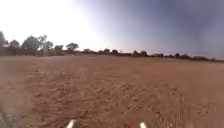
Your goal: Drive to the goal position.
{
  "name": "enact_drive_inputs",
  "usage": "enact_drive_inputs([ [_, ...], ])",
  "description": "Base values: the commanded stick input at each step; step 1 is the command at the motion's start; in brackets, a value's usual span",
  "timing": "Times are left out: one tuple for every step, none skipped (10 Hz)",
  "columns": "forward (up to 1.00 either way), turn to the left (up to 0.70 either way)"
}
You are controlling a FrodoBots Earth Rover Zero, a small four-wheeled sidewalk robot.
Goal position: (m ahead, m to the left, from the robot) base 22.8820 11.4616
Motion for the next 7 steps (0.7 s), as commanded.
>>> enact_drive_inputs([
  [1.0,0.0],
  [1.0,0.0],
  [1.0,0.0],
  [1.0,0.0],
  [1.0,0.0],
  [1.0,0.0],
  [1.0,0.0],
])
